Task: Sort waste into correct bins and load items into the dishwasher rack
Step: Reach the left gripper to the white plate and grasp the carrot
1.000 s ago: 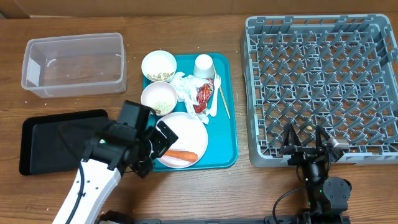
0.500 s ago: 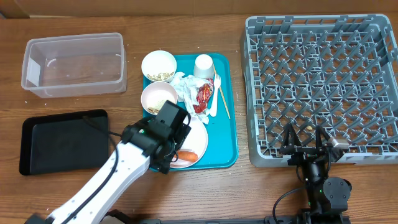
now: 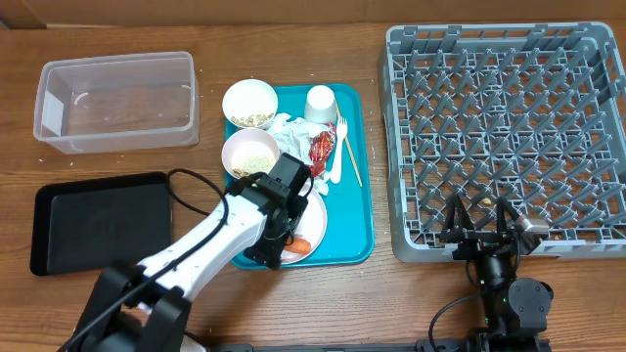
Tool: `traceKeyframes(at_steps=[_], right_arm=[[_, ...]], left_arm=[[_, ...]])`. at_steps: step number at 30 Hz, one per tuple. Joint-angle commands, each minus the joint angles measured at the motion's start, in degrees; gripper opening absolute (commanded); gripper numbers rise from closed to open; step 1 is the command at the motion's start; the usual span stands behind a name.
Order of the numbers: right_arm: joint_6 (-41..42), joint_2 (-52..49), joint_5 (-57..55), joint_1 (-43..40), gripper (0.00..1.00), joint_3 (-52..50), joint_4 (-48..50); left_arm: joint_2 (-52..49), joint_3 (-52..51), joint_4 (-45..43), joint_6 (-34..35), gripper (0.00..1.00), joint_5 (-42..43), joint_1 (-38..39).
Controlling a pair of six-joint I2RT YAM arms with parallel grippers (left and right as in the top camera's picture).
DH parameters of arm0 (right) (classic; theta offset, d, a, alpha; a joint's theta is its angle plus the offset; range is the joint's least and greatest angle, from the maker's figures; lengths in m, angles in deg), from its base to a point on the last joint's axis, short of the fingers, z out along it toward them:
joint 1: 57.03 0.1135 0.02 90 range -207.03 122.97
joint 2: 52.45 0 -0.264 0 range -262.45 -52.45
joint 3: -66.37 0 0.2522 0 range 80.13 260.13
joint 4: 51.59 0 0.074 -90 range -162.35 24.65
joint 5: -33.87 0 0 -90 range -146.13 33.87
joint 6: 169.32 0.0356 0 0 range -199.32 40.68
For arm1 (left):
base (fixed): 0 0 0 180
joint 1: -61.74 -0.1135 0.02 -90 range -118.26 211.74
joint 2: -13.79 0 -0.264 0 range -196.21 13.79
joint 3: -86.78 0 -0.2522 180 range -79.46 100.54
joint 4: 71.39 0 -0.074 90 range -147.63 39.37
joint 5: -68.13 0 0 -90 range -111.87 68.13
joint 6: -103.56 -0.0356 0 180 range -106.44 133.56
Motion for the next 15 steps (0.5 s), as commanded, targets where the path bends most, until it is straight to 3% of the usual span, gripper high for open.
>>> traceKeyframes(at_steps=[1,15], right_arm=[[-0.39,0.61,-0.72,-0.15,1.0,-0.59,0.39],[-0.39,0.61,-0.72,-0.15,1.0,-0.59,0.39]], left_arm=[[-1.51,1.03,-0.63,0.66,1.0,0.66,0.11],[-7.56,0.04,-2.58,0.07,1.0,0.7,-0.81]])
